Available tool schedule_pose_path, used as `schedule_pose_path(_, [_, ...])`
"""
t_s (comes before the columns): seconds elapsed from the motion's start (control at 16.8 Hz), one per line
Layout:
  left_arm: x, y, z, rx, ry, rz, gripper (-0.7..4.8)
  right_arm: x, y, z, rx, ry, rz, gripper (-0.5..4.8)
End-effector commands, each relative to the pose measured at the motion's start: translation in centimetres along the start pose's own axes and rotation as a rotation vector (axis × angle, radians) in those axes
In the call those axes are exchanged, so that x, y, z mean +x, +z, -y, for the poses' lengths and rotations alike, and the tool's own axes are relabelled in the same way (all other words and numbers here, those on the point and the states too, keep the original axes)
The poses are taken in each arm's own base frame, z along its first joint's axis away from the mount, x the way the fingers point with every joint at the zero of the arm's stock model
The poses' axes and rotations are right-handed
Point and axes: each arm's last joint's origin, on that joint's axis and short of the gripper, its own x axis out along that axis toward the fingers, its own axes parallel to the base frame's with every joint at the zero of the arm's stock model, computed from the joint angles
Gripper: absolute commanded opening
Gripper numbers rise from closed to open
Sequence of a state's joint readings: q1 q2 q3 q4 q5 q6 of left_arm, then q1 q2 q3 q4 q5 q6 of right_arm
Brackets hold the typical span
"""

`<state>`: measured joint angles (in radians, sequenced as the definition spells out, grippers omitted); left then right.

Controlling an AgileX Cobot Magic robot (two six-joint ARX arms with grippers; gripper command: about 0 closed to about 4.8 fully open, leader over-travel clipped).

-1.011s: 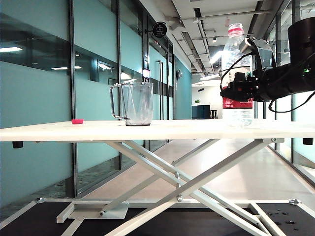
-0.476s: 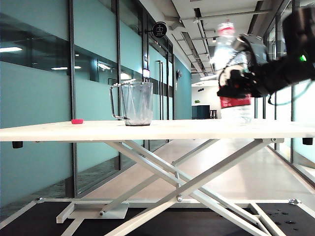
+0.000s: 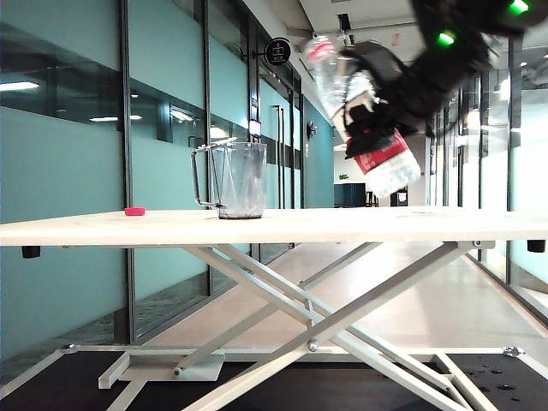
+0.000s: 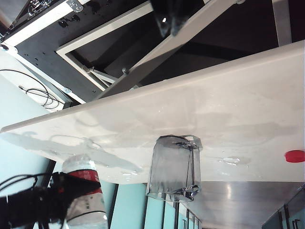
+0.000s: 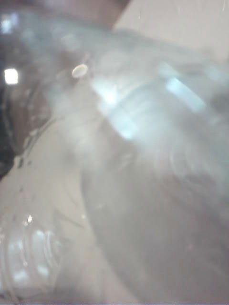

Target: Pick up the mineral water bottle on the table and pour water into the mug until it's half full.

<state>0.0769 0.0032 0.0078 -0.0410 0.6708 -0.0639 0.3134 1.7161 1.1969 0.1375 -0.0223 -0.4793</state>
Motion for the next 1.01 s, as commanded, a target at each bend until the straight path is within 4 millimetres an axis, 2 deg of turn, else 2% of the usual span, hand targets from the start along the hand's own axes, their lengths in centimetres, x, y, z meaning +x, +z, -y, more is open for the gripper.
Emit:
schedule_pose_path(0.06, [0.0, 0.2, 0.0, 0.013, -0.004, 0.011, -0.05, -0.7, 3.0, 0.0, -0.133, -0.117, -0.021, 2.01])
schedule_pose_path(0.3, [0.0, 0.2, 0.0, 0.017, -0.003, 0.011, -0.05, -1.1, 5.1, -0.9, -0.275, -0.200, -0.088, 2.01])
schedule_pose_path(0.42, [0.0, 0.2, 0.0, 0.021, -0.003, 0.011, -0.05, -1.2, 5.3, -0.8, -0.307, -0.210, -0.089, 2.01])
schedule_pose_path(0.65, [0.0, 0.2, 0.0, 0.021, -0.004, 0.011, -0.05, -0.8, 4.9, -0.9, -0.424, -0.225, -0.148, 2.01])
schedule_pose_path(1.01, [0.0, 0.2, 0.0, 0.041, -0.003, 0.011, -0.05, 2.1, 2.8, -2.5, -0.544, -0.189, -0.242, 2.01])
